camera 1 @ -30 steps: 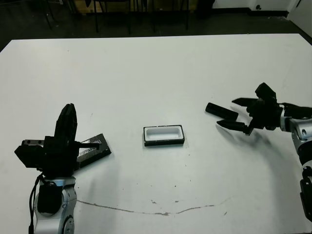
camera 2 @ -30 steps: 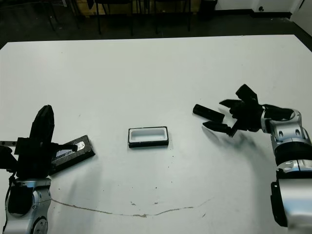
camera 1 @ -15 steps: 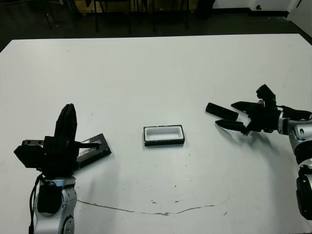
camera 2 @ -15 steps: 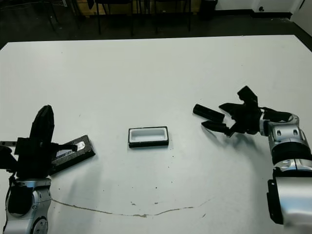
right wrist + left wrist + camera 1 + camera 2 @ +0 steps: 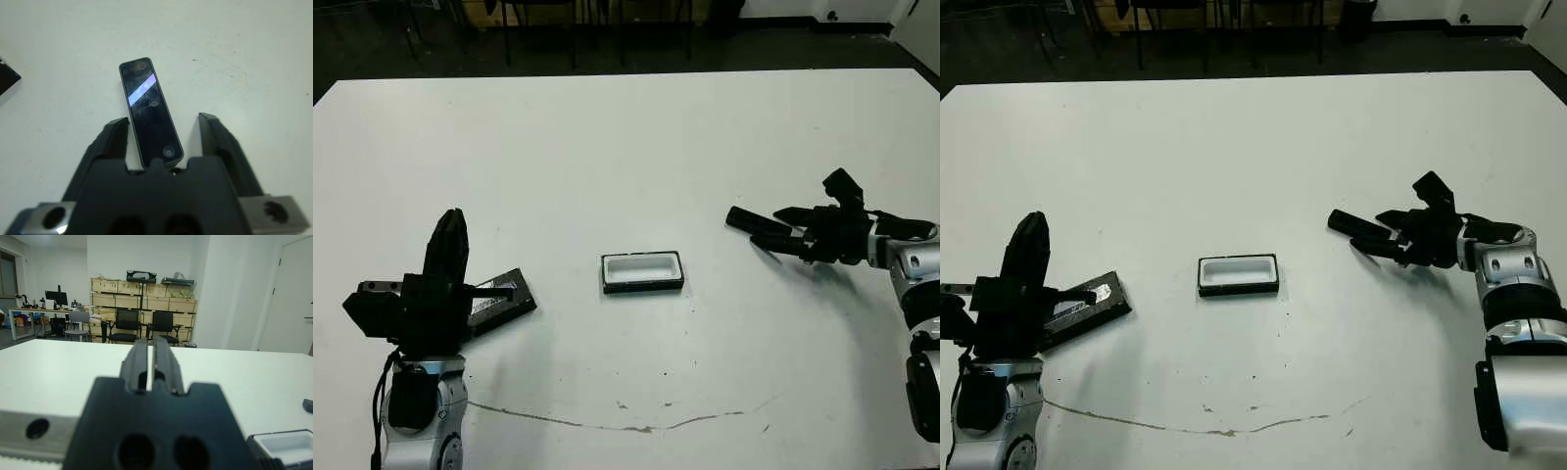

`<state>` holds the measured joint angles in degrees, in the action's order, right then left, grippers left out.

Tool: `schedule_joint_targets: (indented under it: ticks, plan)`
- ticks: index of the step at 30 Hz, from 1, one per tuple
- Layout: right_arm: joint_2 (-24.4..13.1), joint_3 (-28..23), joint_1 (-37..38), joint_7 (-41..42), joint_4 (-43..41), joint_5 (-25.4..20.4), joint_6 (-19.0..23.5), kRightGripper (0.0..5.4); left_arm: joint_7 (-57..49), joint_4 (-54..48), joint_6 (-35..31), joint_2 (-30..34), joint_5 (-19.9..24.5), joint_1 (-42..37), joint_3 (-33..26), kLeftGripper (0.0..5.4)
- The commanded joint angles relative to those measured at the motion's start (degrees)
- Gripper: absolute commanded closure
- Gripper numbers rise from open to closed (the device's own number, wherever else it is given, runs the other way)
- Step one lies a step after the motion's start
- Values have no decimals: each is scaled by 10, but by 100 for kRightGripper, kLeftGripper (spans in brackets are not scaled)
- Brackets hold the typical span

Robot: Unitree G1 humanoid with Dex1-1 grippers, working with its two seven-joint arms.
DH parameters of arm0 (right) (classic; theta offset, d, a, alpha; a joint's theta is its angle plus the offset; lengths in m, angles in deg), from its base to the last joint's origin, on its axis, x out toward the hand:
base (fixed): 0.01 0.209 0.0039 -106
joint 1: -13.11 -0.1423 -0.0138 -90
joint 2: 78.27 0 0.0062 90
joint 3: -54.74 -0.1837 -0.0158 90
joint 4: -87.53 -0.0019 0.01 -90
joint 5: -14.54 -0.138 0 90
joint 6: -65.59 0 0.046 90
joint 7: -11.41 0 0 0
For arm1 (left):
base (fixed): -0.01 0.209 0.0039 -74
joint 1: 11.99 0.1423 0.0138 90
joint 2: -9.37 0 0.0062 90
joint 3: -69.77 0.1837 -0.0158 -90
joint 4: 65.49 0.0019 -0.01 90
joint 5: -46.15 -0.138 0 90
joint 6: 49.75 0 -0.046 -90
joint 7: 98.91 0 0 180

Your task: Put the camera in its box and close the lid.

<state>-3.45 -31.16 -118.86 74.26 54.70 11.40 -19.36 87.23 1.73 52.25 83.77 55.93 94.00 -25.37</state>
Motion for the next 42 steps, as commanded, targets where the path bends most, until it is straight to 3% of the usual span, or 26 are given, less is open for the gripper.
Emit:
schedule_joint_targets:
  ticks: [1,6,10,19,22,25,27,30,36,42]
  plan:
    - [-4,21,7,16,22,27,-5,297,-1,6,-8,5,0,6,-4,540]
    - [-16,35,13,5,17,49,-43,389,-1,7,-8,7,-1,5,-6,540]
    - [-19,34,18,-9,8,52,-40,456,0,5,-13,4,7,5,-5,540]
    - [-4,-24,64,-76,-82,2,-65,470,2,6,-9,6,7,6,-5,540]
    - [12,-53,85,-97,-168,-39,-25,470,-1,4,-12,5,6,7,-4,540]
    - [36,-80,105,-123,-264,-88,42,470,-2,3,-13,5,1,8,-2,540]
    - [46,-84,112,-137,-327,-113,94,470,-3,3,-14,5,0,7,-1,540]
    - [49,-70,115,-138,-405,-128,136,471,-1,3,-13,5,-1,6,1,540]
    - [44,-17,90,-86,-470,-142,182,471,-4,0,-13,5,-10,7,4,540]
    - [28,59,59,-10,-482,-108,148,471,-4,1,-10,4,-15,8,5,540]
